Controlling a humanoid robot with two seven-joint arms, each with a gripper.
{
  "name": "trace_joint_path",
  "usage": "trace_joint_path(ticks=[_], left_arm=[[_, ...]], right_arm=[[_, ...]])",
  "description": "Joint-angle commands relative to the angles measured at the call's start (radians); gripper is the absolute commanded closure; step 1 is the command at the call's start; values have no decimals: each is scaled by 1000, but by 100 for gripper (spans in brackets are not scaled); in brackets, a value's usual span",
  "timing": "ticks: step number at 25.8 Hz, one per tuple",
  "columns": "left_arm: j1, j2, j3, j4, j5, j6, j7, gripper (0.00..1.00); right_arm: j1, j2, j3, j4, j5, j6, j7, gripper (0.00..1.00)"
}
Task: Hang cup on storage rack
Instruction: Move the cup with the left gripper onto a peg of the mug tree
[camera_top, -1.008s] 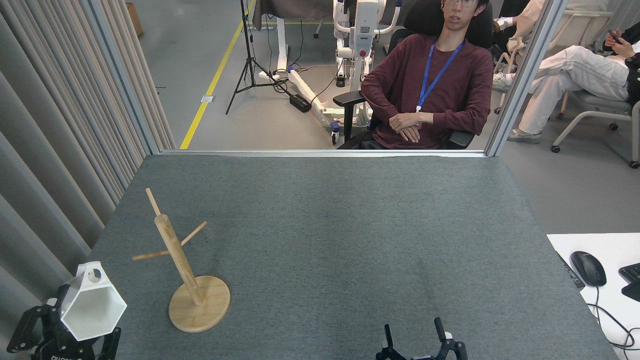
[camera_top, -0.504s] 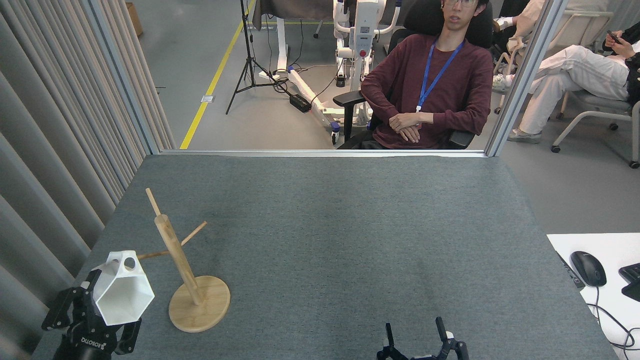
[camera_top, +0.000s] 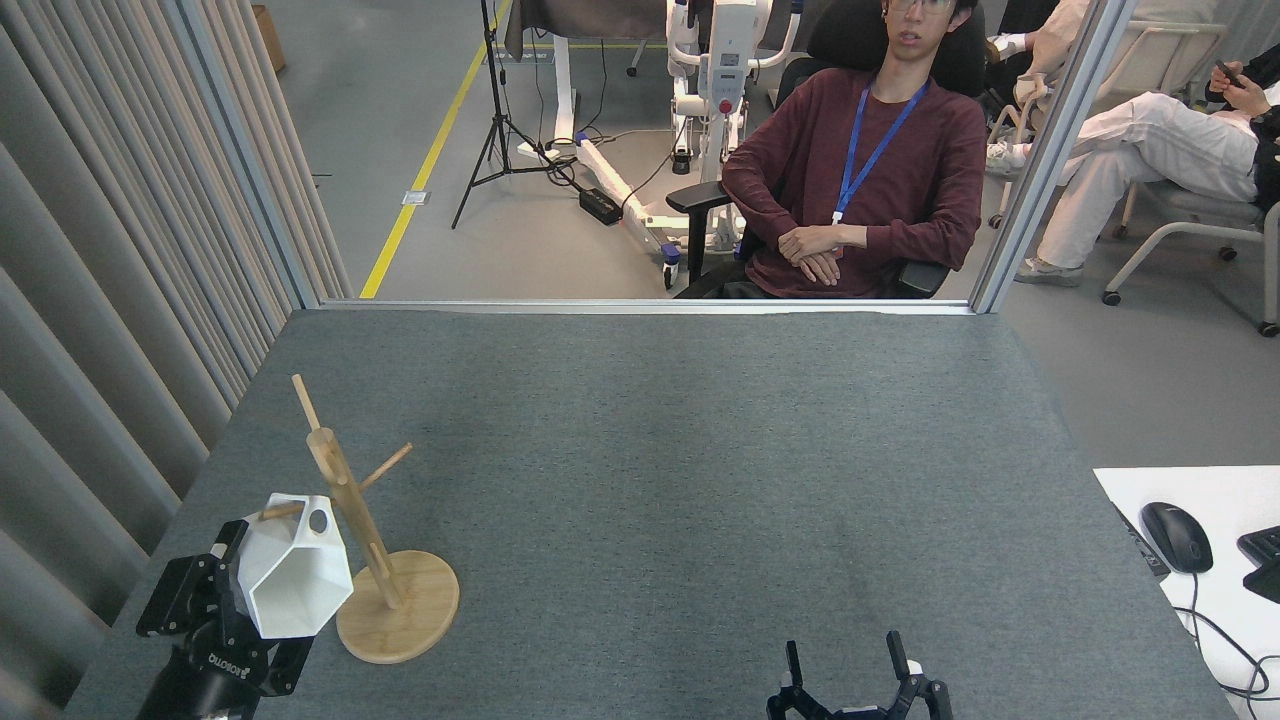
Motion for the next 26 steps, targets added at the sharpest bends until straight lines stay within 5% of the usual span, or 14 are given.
trace_joint_path(ticks=[1, 26], left_arm=[[-4, 0, -2, 2, -2, -3, 0, 1], [109, 29, -68, -12, 34, 57, 2, 1]], right_arm=[[1, 0, -1, 1, 0, 0, -8, 2], [-2, 0, -1, 7, 0, -2, -20, 2]])
